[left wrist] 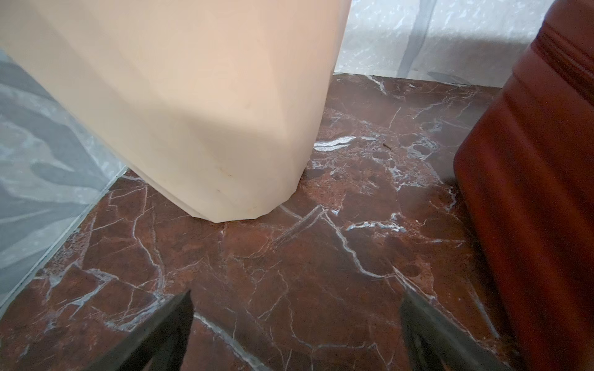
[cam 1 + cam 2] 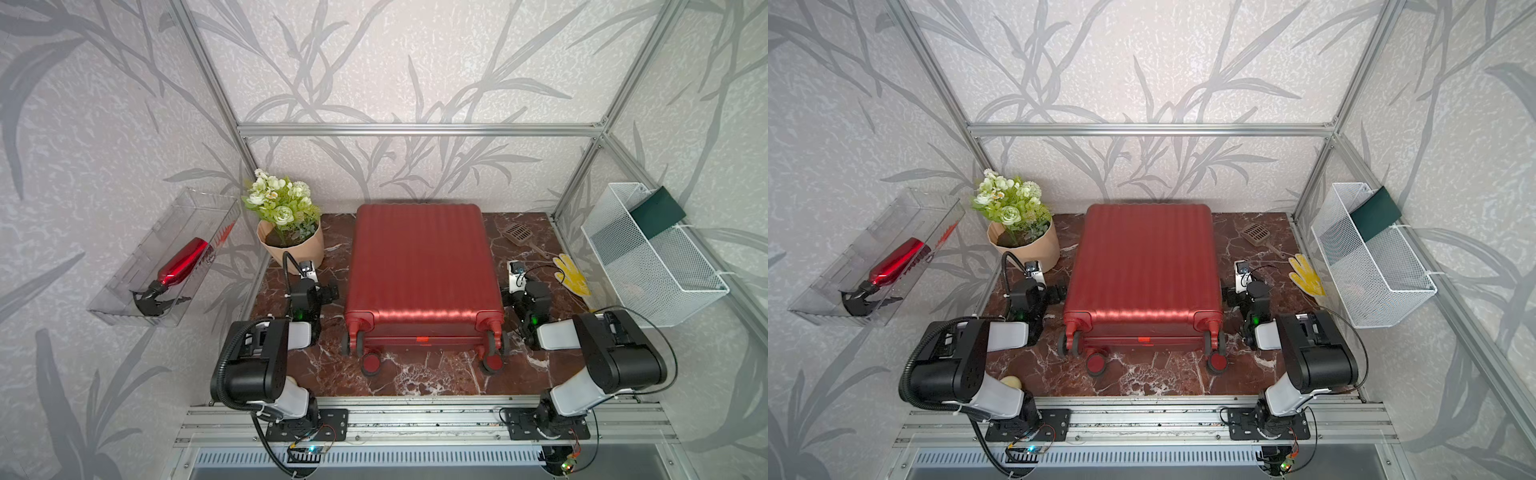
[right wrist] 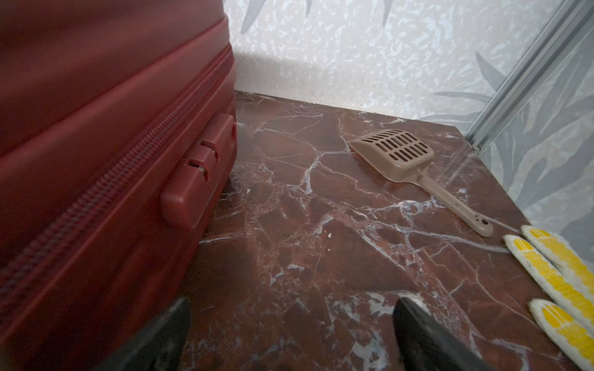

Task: Open the suitcase zippers
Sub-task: Adjust the suitcase at the center of the board.

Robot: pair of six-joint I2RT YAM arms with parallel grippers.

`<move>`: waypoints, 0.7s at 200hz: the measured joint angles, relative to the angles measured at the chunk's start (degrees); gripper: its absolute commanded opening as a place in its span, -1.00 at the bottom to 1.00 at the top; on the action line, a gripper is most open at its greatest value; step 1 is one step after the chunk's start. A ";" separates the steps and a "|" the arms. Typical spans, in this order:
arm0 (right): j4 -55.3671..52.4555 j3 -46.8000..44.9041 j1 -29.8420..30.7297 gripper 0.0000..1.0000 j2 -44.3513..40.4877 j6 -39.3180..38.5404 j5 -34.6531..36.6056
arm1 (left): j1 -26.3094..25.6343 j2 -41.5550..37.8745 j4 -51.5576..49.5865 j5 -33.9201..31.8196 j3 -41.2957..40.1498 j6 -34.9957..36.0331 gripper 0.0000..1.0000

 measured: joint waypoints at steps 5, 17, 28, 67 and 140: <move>-0.07 0.00 -0.09 0.98 0.00 0.00 -0.28 | 0.00 0.00 0.00 0.02 0.00 0.00 0.98; -0.22 0.00 -0.28 0.98 0.00 0.00 -0.81 | 0.00 0.00 0.00 0.02 0.00 0.00 0.98; -0.24 0.00 -0.42 0.98 0.00 0.00 -1.22 | 0.00 0.00 0.00 0.00 0.00 0.00 0.98; -0.24 0.00 -0.48 0.98 0.00 0.00 -1.88 | 0.00 0.00 0.00 0.02 0.00 0.00 0.98; -0.24 0.00 -0.46 0.98 0.00 0.31 -1.22 | 0.00 0.00 0.02 0.02 0.00 0.00 0.98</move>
